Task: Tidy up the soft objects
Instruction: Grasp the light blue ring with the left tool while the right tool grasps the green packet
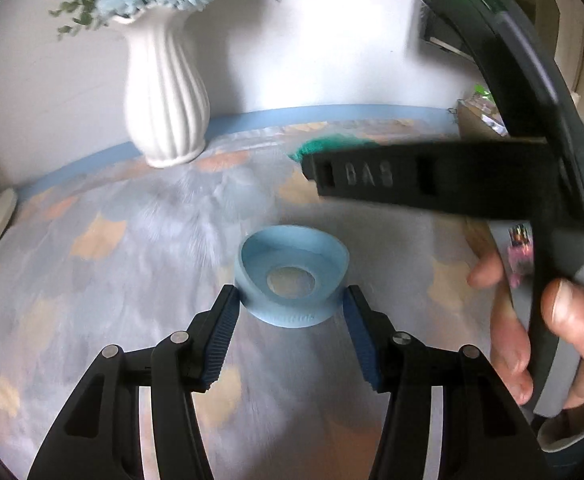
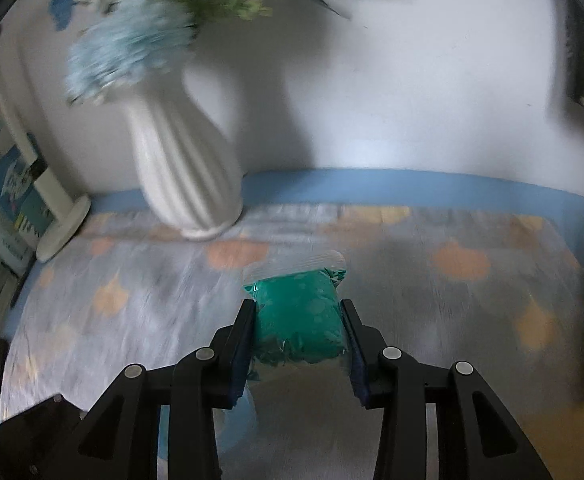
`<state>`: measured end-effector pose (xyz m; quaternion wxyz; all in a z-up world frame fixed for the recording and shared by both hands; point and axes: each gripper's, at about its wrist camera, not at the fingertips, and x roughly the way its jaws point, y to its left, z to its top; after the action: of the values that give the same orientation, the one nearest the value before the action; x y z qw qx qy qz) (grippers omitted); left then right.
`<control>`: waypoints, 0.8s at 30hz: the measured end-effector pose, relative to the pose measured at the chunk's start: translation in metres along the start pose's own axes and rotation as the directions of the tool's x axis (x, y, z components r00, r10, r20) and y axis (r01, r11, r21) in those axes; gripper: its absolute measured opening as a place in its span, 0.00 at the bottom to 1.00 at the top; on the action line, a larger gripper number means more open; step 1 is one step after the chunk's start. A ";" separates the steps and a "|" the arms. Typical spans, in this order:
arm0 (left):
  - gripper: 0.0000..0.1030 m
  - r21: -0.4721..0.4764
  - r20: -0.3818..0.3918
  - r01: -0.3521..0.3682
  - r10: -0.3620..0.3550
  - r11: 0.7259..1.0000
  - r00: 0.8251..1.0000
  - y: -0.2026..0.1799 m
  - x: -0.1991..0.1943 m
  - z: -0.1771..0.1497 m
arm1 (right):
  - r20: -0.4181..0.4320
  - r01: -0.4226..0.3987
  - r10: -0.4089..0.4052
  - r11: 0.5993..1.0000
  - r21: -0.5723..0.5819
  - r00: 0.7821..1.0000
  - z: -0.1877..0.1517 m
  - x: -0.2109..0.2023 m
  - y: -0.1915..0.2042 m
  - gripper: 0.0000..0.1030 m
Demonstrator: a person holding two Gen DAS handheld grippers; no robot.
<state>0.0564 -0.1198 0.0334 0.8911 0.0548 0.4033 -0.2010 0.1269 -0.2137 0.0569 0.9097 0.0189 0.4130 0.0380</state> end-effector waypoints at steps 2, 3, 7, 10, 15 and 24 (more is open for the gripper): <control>0.49 0.012 0.008 0.012 -0.012 1.000 1.000 -0.006 -0.017 -0.015 | -0.005 0.022 -0.022 1.000 -0.012 1.000 -0.017 -0.014 0.009 0.39; 0.49 0.014 0.008 0.021 -0.021 1.000 1.000 -0.011 -0.020 -0.020 | -0.011 0.027 -0.028 0.999 -0.022 1.000 -0.023 -0.016 0.011 0.38; 0.49 0.033 0.014 0.024 -0.025 0.999 1.000 -0.014 -0.028 -0.028 | -0.027 0.075 -0.077 0.995 -0.068 0.997 -0.056 -0.038 0.022 0.38; 0.49 0.048 0.019 0.026 -0.027 0.998 0.999 -0.026 -0.037 -0.036 | -0.035 0.066 -0.068 0.996 -0.053 0.997 -0.072 -0.055 0.018 0.38; 0.48 0.071 0.021 0.047 -0.049 0.996 0.999 -0.043 -0.049 -0.041 | -0.037 0.070 -0.071 0.997 -0.031 0.997 -0.099 -0.086 0.005 0.38; 0.22 0.124 0.051 0.125 -0.132 0.984 0.990 -0.088 -0.071 -0.030 | 0.002 0.046 -0.046 0.998 0.034 0.999 -0.131 -0.140 -0.031 0.38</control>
<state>-0.0423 -0.1700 0.0719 0.8828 0.0763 0.3666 -0.2836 -0.0620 -0.2561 0.0737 0.9106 0.0248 0.4125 0.0098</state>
